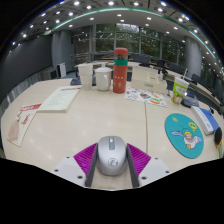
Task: Arrange mouse
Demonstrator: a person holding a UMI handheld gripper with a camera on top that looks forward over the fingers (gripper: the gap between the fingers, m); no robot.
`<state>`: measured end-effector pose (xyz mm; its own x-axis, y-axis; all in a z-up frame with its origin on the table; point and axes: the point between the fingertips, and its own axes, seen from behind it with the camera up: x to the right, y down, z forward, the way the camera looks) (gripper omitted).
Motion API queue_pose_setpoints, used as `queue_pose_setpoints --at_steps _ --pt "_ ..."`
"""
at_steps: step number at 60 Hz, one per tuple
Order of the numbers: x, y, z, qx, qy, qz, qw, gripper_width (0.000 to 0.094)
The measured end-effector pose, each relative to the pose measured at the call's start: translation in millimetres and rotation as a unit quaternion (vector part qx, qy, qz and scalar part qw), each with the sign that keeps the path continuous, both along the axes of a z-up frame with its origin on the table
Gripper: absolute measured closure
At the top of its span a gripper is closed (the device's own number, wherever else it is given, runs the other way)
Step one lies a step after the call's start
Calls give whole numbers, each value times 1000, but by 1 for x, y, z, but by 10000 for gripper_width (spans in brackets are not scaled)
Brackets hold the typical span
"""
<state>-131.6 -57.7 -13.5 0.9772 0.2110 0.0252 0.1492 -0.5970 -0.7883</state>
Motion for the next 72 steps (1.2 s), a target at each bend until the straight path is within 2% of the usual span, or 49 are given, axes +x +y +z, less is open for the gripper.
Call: queue_pose_setpoints --at_steps 1,15,24,33,41,45,50,57,68,72 --pt "0 2 0 2 0 -1 1000 439" --pt "2 3 1 8 -5 -4 1000 558" --pt "0 1 12 -1 11 -6 1000 569" --pt "22 20 92 56 51 -22 997 568" --pt "94 56 175 128 69 -64 987 569" --pt "139 73 186 143 67 -91 983 568" --pt "194 91 168 134 47 -124 982 570" --pt "246 102 108 89 46 -158 982 570" --pt "274 103 30 34 44 -172 984 564" --pt "274 103 13 18 55 -177 982 522"
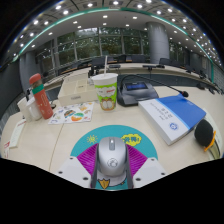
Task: Arrange mouse
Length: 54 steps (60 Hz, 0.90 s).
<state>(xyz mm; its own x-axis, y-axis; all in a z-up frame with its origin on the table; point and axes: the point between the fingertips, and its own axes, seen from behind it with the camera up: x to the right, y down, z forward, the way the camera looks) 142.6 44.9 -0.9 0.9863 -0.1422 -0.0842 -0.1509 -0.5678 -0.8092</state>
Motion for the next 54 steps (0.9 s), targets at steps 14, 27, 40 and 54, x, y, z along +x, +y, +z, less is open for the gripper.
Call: queue_pose_setpoints --at_steps 14,27,40,54 --pt "7 -17 15 -4 -11 -6 1000 87" --pt "-11 -93 95 7 -31 -2 1000 82" --pt "-38 -215 175 19 -58 -13 998 75" --pt "-65 -338 228 40 -79 -18 996 74"
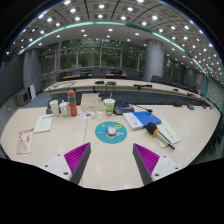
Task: Arrange mouse
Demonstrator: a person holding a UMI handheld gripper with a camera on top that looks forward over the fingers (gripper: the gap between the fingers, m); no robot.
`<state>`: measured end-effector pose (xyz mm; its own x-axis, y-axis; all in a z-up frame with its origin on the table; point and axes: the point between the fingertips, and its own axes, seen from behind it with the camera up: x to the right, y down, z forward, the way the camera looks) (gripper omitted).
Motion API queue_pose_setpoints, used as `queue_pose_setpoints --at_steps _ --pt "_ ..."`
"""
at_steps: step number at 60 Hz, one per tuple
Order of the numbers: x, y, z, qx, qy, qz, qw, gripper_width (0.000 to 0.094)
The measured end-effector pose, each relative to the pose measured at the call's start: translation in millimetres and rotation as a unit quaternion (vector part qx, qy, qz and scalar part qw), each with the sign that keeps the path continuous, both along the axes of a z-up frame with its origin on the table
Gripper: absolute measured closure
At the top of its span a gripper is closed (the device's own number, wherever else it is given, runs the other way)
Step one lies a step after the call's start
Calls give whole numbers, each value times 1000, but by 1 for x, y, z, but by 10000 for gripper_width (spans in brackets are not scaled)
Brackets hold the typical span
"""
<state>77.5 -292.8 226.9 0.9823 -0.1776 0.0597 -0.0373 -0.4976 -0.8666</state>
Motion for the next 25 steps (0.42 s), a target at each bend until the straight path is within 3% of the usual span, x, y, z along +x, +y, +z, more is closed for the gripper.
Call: queue_pose_setpoints --at_steps 11,25 --pt "-11 -54 17 8 -20 10 1000 76" --pt "-22 -77 35 26 -23 22 999 79"
